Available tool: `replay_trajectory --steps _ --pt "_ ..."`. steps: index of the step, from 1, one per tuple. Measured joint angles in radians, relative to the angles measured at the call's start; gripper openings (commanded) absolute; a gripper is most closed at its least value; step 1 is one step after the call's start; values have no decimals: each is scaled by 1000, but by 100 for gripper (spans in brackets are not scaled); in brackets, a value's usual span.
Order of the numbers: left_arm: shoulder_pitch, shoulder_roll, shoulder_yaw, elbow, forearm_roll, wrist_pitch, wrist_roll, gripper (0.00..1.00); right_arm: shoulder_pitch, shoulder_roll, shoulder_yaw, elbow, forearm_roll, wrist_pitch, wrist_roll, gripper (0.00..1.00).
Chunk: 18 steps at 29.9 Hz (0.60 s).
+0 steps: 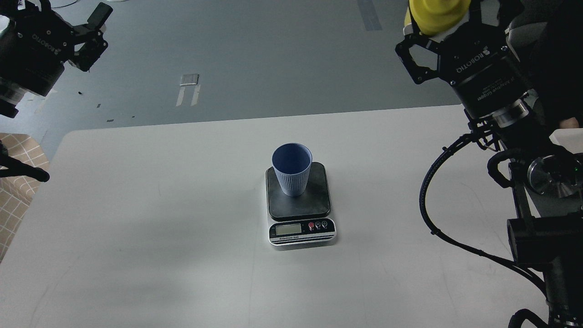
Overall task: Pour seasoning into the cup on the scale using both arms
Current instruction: 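Turn the yellow bottle upright and move it back beside the table, then lower the yellow bottle onto the table and open the right gripper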
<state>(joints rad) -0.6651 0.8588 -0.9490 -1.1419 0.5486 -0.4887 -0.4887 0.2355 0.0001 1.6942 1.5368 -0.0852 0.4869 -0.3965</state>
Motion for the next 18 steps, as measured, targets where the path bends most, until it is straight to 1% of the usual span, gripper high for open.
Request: replay_trajectory --steps 2,4,7,10,12,18 --pt "0 17 0 -3 1 0 0 98 -85 0 15 -46 39 2 -7 0" --pt "3 25 4 -7 3 0 0 98 -142 0 24 -126 56 2 -6 0" --pt "10 38 17 -28 16 0 0 98 -183 0 44 -258 59 2 2 0" --pt "17 46 21 -53 36 0 0 98 -195 0 53 -340 60 2 7 0" --pt "22 48 22 -73 43 0 0 98 -197 0 59 -363 60 2 8 0" --pt "52 51 21 -130 46 0 0 98 -208 0 72 -367 62 2 9 0"
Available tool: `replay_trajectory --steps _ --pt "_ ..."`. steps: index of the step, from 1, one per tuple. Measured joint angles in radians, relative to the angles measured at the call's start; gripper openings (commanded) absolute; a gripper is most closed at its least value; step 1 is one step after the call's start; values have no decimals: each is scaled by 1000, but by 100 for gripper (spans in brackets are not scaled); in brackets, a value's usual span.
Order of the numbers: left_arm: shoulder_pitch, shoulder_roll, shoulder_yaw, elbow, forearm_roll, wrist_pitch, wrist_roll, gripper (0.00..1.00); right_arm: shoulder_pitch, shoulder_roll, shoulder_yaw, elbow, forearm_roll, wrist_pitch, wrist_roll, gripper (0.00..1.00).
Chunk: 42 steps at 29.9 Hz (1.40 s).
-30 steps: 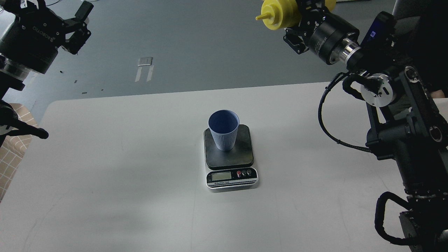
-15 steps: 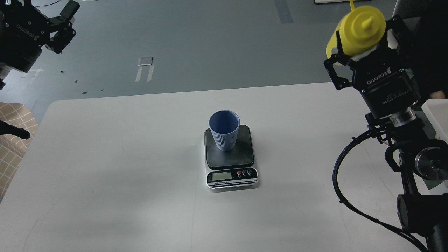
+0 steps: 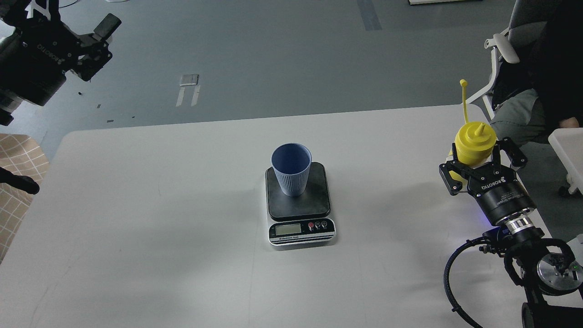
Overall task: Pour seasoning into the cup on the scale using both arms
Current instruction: 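Lower the yellow bottle onto the table and open the right gripper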
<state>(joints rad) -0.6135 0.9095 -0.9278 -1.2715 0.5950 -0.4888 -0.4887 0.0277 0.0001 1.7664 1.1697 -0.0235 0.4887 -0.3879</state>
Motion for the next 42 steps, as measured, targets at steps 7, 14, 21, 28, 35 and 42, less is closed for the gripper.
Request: replay_trajectory --steps 7,14,21,28,35,42 --pt "21 14 -14 -12 0 0 0 98 -40 0 18 18 77 0 -9 0" --pt "32 23 -17 -30 0 0 0 98 -66 0 7 2 136 0 -23 0" --pt "32 30 -17 -39 -1 0 0 98 -98 0 -4 -15 136 0 -25 0" --pt "36 31 -19 -40 -1 0 0 98 -140 0 -6 -20 138 0 -26 37" --pt "37 32 -19 -40 -1 0 0 98 -173 -1 -11 -20 140 1 -26 100" --pt "38 41 -19 -40 -1 0 0 98 -213 0 -4 -15 179 0 -23 100"
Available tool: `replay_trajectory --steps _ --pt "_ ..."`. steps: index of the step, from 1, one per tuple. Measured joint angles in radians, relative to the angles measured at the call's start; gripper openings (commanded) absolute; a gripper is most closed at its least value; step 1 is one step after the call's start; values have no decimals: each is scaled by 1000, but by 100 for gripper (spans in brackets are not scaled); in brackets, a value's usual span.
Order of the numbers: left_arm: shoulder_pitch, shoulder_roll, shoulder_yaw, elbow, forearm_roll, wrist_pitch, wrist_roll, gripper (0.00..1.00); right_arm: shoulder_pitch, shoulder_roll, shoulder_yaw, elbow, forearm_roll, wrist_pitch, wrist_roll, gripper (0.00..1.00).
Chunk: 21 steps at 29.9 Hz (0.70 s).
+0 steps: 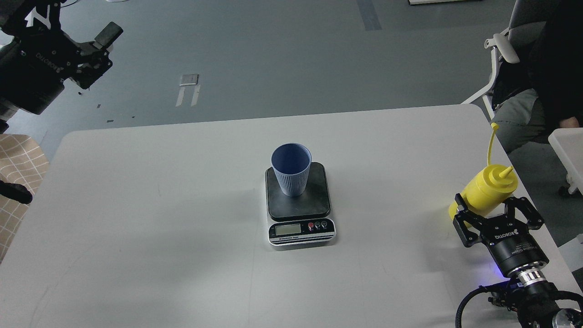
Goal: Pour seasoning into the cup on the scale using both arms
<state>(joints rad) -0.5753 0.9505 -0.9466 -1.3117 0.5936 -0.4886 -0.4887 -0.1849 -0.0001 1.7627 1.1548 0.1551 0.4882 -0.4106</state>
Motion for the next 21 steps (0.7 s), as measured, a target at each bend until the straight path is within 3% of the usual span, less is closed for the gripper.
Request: replay_trajectory --steps 6,17,21 --pt "0 -1 0 0 0 0 0 98 -55 0 11 27 4 0 6 100" --pt "1 -13 0 0 0 0 0 98 -214 -2 101 223 2 0 9 100" --pt "6 -21 -10 0 -1 0 0 98 -225 -54 172 310 1 1 9 100"
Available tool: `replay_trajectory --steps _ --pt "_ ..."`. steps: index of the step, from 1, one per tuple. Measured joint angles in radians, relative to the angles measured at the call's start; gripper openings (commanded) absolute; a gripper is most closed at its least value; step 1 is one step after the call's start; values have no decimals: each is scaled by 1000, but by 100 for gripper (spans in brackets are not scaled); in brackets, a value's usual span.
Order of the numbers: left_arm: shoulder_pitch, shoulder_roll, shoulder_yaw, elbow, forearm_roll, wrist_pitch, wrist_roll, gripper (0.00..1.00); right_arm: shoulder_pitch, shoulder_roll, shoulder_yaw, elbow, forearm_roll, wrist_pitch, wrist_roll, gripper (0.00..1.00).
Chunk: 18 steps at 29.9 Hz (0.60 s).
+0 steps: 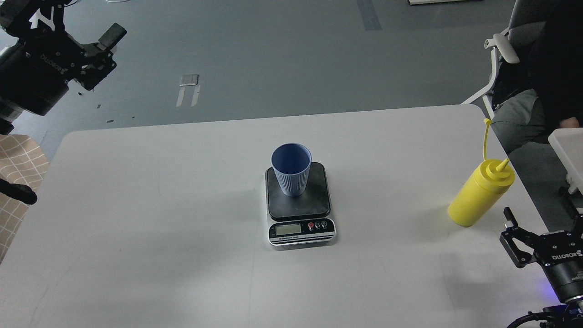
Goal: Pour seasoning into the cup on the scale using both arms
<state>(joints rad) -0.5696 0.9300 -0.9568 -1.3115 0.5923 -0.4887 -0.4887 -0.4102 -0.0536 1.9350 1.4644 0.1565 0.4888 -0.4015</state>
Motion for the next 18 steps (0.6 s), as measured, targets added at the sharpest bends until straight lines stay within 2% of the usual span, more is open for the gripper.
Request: replay_trajectory --steps 5,10,15,18 --pt "2 -5 -14 0 -1 0 0 98 52 -100 71 62 -2 0 1 100" --pt "3 -12 -24 0 -2 0 0 98 185 -210 90 69 -17 0 1 100" --pt "3 -22 -41 0 -3 0 0 98 415 -323 87 59 -35 0 1 100" --pt "5 -30 -45 1 -4 0 0 98 612 -368 71 -9 -138 0 0 100"
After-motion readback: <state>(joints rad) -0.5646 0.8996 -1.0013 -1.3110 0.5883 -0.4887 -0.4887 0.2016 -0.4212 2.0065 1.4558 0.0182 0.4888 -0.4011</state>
